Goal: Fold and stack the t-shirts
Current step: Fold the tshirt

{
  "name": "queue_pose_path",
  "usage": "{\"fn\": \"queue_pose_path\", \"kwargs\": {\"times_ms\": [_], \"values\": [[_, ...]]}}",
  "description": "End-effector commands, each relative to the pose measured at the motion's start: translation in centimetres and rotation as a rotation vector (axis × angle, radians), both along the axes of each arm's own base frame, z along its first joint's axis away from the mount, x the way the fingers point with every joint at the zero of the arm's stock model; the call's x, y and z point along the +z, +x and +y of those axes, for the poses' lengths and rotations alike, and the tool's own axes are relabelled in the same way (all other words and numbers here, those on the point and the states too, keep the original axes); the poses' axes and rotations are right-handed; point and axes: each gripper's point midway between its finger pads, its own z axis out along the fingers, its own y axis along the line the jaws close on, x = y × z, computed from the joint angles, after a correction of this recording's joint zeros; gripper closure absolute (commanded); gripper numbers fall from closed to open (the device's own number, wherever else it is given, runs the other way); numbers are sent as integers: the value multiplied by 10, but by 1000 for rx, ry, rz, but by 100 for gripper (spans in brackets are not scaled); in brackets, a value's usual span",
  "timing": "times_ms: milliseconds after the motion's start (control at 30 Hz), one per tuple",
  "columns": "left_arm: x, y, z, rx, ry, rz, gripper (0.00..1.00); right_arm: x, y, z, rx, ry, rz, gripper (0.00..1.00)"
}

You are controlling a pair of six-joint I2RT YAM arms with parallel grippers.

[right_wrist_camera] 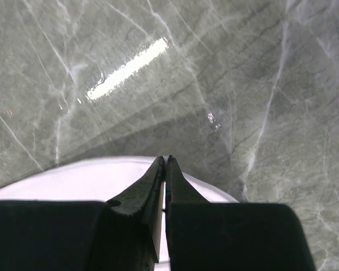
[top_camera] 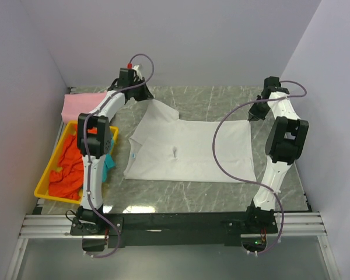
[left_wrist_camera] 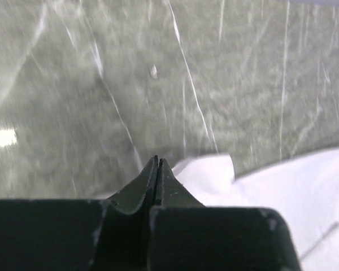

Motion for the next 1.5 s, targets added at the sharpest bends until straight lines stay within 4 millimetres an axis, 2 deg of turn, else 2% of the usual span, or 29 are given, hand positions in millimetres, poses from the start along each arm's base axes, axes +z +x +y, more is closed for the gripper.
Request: {"fn": "queue_pose_path", "kwargs": {"times_ms": [0,33,67,100,167,200,233,267,300,333,467,500,533,567,600,733,867,900,1067,1200,1467], "values": [[67,-20,-7,-63,-45,-132,100,28,-2,5,6,10,-58,100],[82,-29,-7,-73,-45,-155,100,30,-4,6,11,8,-64,100],[83,-34,-5,-74,-39,-152,100,26,-11,7,11,11,-49,100],[86,-46,-2,-78,-30,-152,100,33,-14,7,17,3,-67,100],[88,-59,0,-89,-24,-153,100,35,-25,9,22,0,-63,100],[77,-70,1,-96,-18,-126,100,35,-28,9,24,-3,-62,100],[88,-78,5,-93,-14,-140,100,35,-32,9,26,-6,-59,100],[86,-84,6,-93,-10,-132,100,31,-39,10,28,-6,-47,100],[75,-94,9,-97,3,-102,100,37,-42,11,29,-11,-59,100],[84,-103,11,-97,5,-112,100,38,-45,11,29,-15,-60,100],[76,-135,17,-108,33,-93,100,42,-62,12,26,-27,-59,100],[66,-145,19,-108,41,-66,100,43,-64,12,28,-28,-59,100],[73,-153,20,-110,40,-79,100,44,-67,12,27,-30,-60,100],[62,-164,24,-105,51,-47,100,44,-73,12,22,-35,-55,100],[73,-171,26,-100,50,-71,100,45,-75,12,21,-38,-58,100],[79,-199,34,-70,51,-80,100,45,-90,13,20,-51,-52,100],[79,-225,36,-67,22,-78,100,36,-109,14,18,-58,-27,100],[73,-234,37,-62,18,-65,100,34,-112,14,18,-61,-22,100],[56,-260,39,-51,27,-23,100,27,-129,13,12,-81,-2,100],[57,-272,43,-36,29,-36,100,21,-134,12,2,-85,15,100],[30,-295,45,-44,40,39,100,-3,-151,11,-44,-87,91,100]]}}
